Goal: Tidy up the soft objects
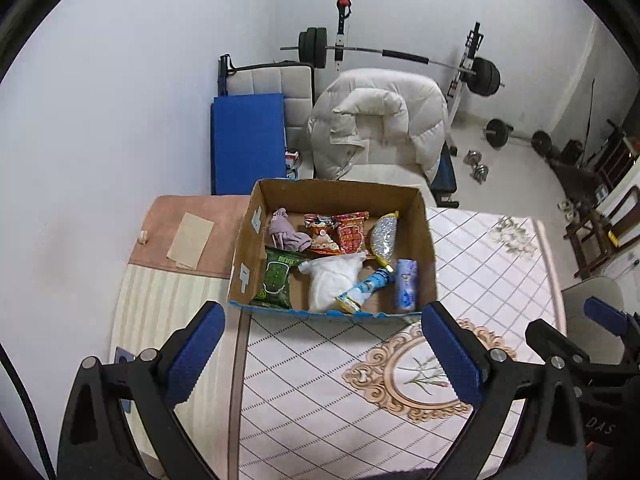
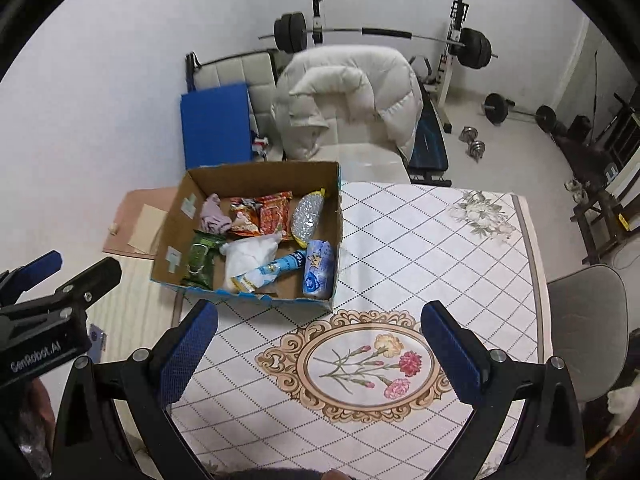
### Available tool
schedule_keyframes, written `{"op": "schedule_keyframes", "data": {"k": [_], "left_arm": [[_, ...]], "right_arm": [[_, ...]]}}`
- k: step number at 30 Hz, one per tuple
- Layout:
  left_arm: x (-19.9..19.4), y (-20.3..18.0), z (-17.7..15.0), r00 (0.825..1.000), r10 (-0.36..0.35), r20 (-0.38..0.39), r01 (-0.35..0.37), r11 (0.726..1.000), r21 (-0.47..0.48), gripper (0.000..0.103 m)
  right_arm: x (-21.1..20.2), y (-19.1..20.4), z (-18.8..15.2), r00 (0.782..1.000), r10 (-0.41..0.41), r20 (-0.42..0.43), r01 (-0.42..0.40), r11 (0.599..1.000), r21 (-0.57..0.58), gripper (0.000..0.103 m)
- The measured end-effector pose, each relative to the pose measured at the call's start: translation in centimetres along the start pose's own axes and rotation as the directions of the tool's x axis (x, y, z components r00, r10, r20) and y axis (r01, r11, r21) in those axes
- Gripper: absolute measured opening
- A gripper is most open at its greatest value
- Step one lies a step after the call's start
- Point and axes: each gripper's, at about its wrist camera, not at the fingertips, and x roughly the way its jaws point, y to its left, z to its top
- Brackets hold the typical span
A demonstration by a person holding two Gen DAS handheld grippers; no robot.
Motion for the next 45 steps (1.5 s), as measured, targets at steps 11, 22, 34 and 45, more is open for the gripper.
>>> {"op": "schedule_keyframes", "data": {"k": [11,22,34,45], "left_arm": [[-5.5,-1.1,-1.9,0.999,-0.003,0.045,0.002,1.0,0.019,0.101],[-7.0,-1.3,-2.3,0.997,0.007,0.076,-0.007,1.0,0.003,0.101],[-7.1,-0.7,-2.3,0.993,0.043,0.108,-0.04,0.999,-0.033,0.103],[-7.6,-0.4,-2.3,0.991,0.039,0.129,-0.035,0.999,-0.035,0.103]], "right_arm": [[-7.9,-1.0,-2.0,0.998,0.002,0.069,-0.001,1.0,-0.009,0.103],[-10.6,-1.3,-1.9,0.988,-0.045,0.145,0.049,0.999,-0.023,0.103],[-10.5,-1.2,-1.7,0.984,-0.073,0.162,0.078,0.997,-0.023,0.103],[-11.0,-1.2,-1.6,0.982,-0.073,0.175,0.081,0.996,-0.038,0.103]]}}
